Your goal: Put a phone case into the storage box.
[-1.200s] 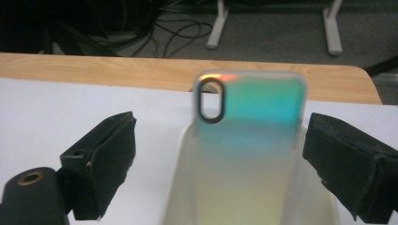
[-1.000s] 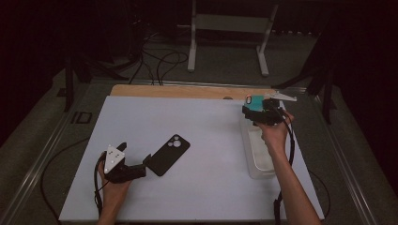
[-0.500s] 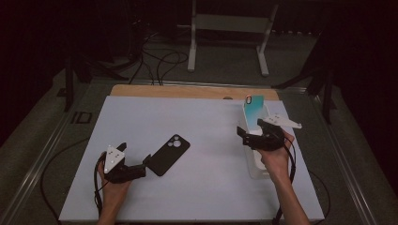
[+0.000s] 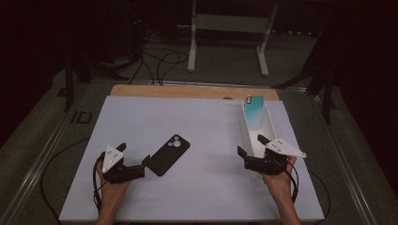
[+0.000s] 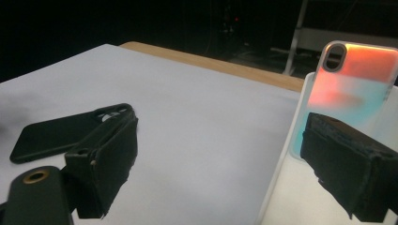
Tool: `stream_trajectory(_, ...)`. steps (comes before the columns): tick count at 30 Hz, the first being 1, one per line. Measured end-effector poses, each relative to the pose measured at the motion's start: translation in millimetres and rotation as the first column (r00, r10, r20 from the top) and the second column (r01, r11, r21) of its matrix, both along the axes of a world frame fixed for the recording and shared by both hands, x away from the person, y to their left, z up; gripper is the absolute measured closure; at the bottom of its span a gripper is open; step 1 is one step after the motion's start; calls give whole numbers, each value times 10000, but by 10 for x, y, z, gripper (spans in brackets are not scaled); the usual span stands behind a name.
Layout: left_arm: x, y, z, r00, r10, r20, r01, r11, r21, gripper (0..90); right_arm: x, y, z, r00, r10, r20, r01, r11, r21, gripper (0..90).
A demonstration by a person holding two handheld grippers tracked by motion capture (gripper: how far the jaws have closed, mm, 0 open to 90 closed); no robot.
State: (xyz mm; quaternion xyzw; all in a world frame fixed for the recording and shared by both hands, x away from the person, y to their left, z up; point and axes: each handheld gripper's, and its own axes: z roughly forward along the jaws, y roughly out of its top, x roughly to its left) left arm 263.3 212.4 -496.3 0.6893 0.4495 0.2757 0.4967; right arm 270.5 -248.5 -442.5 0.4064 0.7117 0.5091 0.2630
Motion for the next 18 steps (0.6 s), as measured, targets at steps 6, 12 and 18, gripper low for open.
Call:
stream_trajectory(6,-17,32,54,9994,-330,-89,328,9994,-143,0,-111,-52,-141,9996,106,243,-113,9996,275,108)
stream_trajectory(12,-61,-2,89,9985,-537,46,536,9984,188,0,-135,-75,-176,9988,137,472,-150,9995,266,108)
stream_trajectory(18,-70,-56,86,9968,-799,-84,802,9962,330,0,-127,-93,-199,9989,83,459,-97,9995,308,108)
